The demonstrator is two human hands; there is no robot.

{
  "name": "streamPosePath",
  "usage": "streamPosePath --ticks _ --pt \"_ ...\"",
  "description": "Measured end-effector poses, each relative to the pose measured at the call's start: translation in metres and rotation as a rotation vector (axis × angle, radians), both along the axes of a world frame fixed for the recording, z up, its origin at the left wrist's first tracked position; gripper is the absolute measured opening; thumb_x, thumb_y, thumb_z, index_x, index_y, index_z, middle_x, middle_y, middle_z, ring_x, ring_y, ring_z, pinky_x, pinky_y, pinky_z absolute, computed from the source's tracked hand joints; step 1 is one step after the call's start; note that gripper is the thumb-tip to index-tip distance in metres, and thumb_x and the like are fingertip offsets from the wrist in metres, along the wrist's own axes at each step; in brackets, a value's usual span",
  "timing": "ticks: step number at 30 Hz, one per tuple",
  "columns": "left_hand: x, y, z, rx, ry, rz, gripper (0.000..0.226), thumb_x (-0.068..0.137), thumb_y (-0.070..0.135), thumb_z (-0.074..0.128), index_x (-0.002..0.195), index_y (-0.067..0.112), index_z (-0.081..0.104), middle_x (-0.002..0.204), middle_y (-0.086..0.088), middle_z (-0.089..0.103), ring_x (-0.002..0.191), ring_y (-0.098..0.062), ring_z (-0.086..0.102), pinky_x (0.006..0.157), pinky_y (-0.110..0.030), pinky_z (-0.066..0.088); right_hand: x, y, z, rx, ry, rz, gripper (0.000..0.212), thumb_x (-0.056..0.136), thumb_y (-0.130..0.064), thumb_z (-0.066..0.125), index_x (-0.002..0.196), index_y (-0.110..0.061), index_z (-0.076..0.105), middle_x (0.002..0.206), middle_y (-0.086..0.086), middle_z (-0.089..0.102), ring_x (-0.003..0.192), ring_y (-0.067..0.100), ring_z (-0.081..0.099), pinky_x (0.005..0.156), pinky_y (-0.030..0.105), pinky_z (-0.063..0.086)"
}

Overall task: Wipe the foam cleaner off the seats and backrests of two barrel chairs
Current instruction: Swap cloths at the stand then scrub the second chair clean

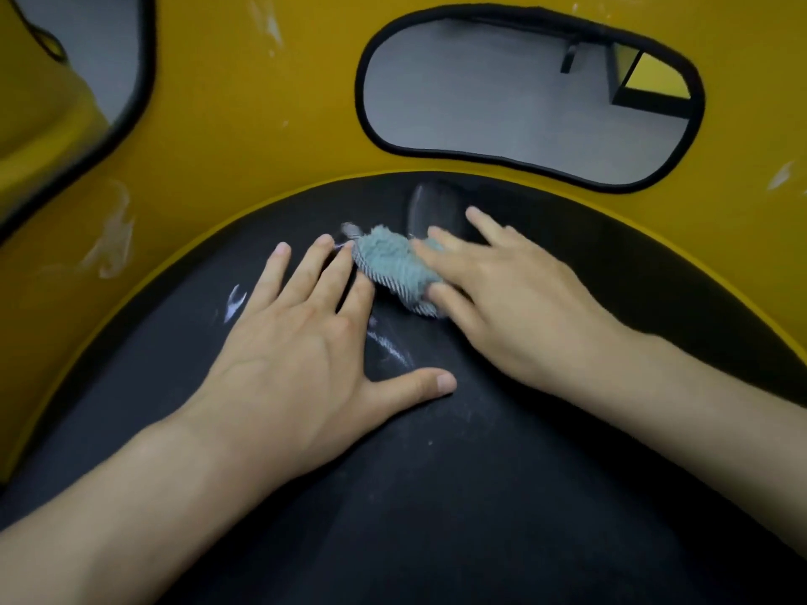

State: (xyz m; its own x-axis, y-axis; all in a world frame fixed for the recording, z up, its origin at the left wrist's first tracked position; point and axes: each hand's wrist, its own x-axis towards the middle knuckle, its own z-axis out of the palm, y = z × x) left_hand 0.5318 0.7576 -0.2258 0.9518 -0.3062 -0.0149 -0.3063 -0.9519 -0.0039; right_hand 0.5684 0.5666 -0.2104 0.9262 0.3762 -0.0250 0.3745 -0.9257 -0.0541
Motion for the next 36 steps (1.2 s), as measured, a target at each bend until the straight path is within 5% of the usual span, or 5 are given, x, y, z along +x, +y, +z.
streamPosePath --ticks 6,13,22,29,36 --pt "-0.001 0.001 0.001 0.004 0.012 -0.001 0.130 0.063 0.101 -0.011 0.163 0.020 0.002 0.171 0.000 -0.009 0.154 -0.015 -0.022 0.126 -0.043 -0.013 -0.014 0.003 0.008 -0.099 -0.027 0.006 0.056 0.102 -0.051 0.023 0.157 -0.041 0.024 0.163 -0.017 0.025 0.155 0.021 0.002 0.125 0.045 0.011" --pt "-0.001 0.001 -0.001 -0.014 0.017 0.012 0.129 0.061 0.101 -0.010 0.161 0.021 -0.013 0.169 0.003 -0.017 0.153 -0.013 -0.026 0.125 -0.043 -0.015 0.083 0.018 0.000 -0.011 -0.107 -0.149 0.043 0.107 -0.039 0.035 0.148 -0.030 0.045 0.148 -0.003 0.051 0.145 0.035 0.028 0.106 0.049 0.037" --pt "-0.001 0.003 -0.004 -0.069 -0.016 -0.031 0.121 0.067 0.099 -0.007 0.164 0.027 0.000 0.172 -0.001 -0.001 0.155 -0.017 -0.018 0.126 -0.045 -0.012 -0.029 0.011 0.005 -0.050 0.032 -0.020 0.057 0.102 -0.047 0.025 0.158 -0.041 0.020 0.164 -0.018 0.020 0.155 0.018 -0.002 0.124 0.040 0.005" --pt "-0.001 0.003 -0.003 -0.034 0.009 0.007 0.127 0.065 0.100 -0.009 0.161 0.018 -0.016 0.169 0.000 -0.020 0.152 -0.016 -0.027 0.124 -0.044 -0.017 0.075 0.021 0.004 -0.041 -0.105 -0.098 0.043 0.109 -0.034 0.034 0.151 -0.033 0.041 0.154 -0.007 0.044 0.151 0.031 0.018 0.109 0.048 0.034" --pt "-0.001 0.004 -0.004 -0.050 0.006 -0.001 0.126 0.066 0.099 -0.007 0.161 0.017 -0.013 0.170 -0.002 -0.016 0.153 -0.018 -0.026 0.125 -0.046 -0.015 0.027 0.022 0.002 -0.070 -0.068 -0.061 0.053 0.107 -0.042 0.030 0.158 -0.031 0.025 0.164 -0.007 0.027 0.154 0.027 0.009 0.121 0.046 0.020"
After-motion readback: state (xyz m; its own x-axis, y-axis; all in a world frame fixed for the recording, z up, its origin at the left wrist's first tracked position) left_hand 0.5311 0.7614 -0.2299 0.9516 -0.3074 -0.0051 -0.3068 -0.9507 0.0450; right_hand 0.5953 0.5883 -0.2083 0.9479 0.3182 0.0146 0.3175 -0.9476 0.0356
